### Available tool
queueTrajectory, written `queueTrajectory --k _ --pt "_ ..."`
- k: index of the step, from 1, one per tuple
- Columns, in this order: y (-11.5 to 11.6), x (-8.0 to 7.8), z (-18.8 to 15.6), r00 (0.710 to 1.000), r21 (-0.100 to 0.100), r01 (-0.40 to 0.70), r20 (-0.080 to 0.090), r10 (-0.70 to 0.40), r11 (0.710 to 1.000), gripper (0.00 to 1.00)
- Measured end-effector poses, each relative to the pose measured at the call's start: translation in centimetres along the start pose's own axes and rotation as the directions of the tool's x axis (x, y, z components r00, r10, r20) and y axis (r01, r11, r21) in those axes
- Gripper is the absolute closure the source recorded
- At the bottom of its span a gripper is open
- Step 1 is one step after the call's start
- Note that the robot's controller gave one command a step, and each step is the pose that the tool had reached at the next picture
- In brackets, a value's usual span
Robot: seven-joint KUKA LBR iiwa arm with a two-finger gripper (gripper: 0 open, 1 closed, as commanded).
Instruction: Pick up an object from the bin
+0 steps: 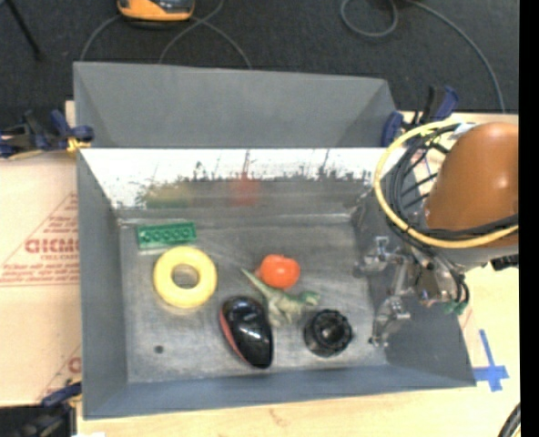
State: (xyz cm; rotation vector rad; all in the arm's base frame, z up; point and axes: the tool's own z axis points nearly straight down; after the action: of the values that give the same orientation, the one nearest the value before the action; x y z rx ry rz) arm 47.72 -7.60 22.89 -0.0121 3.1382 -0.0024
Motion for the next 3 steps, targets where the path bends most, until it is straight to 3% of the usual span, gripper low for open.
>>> queueTrajectory --k 1,2,3 --pt "0.0 0.0 0.0 1.0 0.0 0.0 0.0 0.0 1.0 0.0" --pt "0.7 -0.6 3.3 0.998 0.001 0.059 0.007 -0.059 0.998 0.0" --pt "1.6 -1.6 9.2 0.987 0.001 0.163 0.006 -0.163 0.987 0.0"
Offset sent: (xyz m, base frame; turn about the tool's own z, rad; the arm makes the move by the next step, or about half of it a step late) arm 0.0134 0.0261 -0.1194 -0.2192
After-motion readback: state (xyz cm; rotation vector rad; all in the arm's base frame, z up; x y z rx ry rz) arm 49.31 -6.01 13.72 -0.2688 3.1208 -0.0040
